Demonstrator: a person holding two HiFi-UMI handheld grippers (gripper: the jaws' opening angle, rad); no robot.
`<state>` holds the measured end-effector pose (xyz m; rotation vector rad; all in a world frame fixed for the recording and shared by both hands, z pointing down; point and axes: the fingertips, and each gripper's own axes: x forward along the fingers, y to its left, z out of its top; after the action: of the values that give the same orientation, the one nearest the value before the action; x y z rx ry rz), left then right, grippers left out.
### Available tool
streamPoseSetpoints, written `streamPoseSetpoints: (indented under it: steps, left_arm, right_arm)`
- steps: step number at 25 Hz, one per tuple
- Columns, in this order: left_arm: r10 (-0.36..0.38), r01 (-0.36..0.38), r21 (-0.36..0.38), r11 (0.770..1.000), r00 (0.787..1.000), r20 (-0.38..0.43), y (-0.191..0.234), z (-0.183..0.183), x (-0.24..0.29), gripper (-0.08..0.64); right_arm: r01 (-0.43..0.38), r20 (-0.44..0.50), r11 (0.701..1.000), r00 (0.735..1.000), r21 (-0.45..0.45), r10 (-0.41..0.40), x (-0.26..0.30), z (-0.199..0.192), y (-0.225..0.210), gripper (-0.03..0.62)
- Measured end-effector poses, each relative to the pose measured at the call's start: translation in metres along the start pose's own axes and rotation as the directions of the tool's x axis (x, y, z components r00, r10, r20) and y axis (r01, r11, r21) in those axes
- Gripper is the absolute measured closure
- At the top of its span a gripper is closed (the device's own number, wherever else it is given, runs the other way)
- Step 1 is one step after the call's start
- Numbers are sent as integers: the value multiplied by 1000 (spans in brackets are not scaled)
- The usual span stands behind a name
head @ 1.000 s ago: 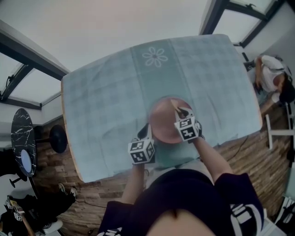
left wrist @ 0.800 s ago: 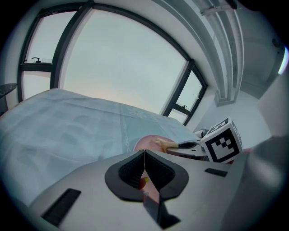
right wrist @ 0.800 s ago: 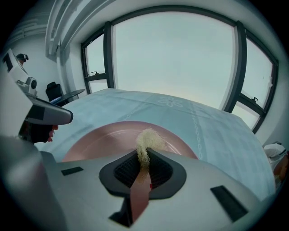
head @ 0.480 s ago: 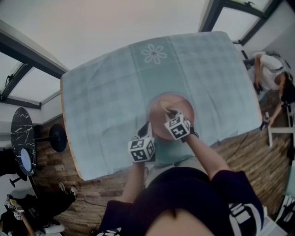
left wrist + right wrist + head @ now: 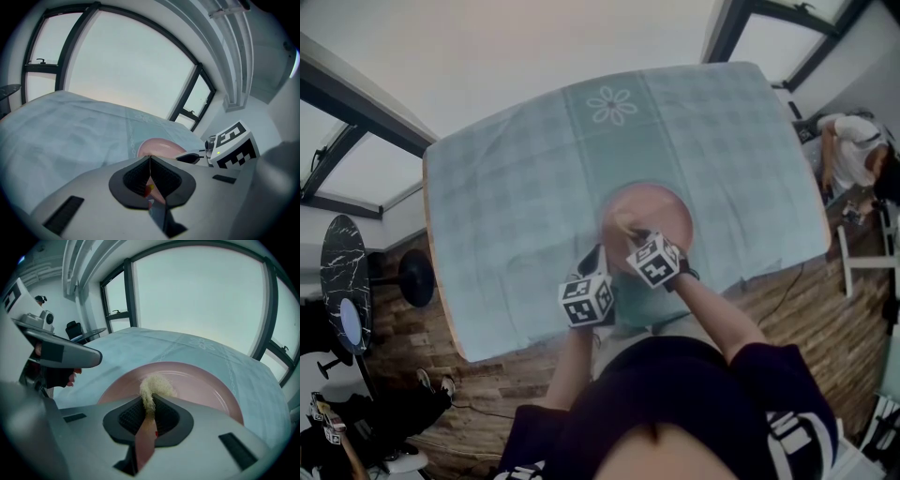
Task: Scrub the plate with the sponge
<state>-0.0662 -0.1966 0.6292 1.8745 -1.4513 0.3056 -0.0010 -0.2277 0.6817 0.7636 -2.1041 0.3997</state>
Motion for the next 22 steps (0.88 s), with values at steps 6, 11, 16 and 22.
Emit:
streamPoseSetpoints:
  steps: [6,11,16,22]
  left_arm:
    - [0,0,-4,1000,1000,3,-2,-5,-8,549]
    - [-5,5,-10,1000,1000,1,-4,-11,-16,549]
    - [-13,13,-5,1000,1000,-2,-9,-16,-22,549]
    - [-26,26,0,1000,1000,-15,-13,-22,-25,550]
  right_arm:
    - [-30,-23,999,999,-20,30,-6,-9,15,557]
    - [-56,-44,998,998,-15,55,-12,-16,28,557]
    - [-69,-93,998,993,-8,68,-18,-30,36,557]
    - [-70,-150,998,986,8,70,-25,-45,39,557]
